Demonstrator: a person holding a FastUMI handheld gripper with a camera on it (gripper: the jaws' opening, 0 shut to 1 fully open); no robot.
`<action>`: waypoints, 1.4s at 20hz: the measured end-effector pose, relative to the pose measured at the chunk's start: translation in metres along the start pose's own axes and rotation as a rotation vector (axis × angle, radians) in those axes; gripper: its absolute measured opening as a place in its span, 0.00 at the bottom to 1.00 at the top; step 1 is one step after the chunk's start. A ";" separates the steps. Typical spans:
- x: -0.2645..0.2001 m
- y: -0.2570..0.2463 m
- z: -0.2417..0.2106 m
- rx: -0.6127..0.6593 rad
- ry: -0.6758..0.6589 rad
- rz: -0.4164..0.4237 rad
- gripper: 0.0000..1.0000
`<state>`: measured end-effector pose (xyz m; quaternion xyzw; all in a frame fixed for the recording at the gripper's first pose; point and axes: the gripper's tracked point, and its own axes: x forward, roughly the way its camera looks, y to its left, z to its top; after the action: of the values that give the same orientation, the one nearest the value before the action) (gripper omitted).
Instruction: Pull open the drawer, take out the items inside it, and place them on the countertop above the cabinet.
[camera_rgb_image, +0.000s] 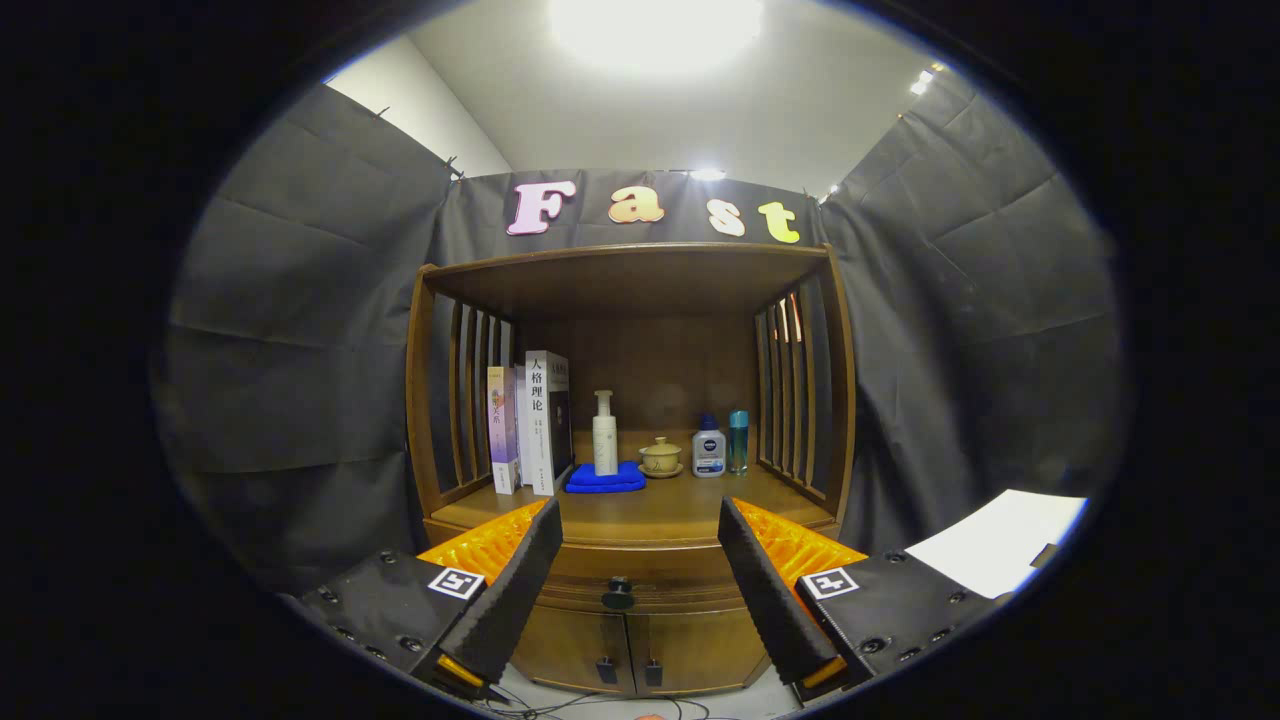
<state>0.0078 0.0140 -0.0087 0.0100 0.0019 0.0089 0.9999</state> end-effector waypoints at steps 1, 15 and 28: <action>0.005 0.002 0.001 -0.004 -0.003 0.004 0.99; 0.086 0.024 -0.073 0.024 0.133 0.043 0.99; 0.132 0.025 -0.173 0.032 0.324 0.058 0.96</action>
<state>0.1388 0.0451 -0.1811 0.0246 0.1628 0.0391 0.9856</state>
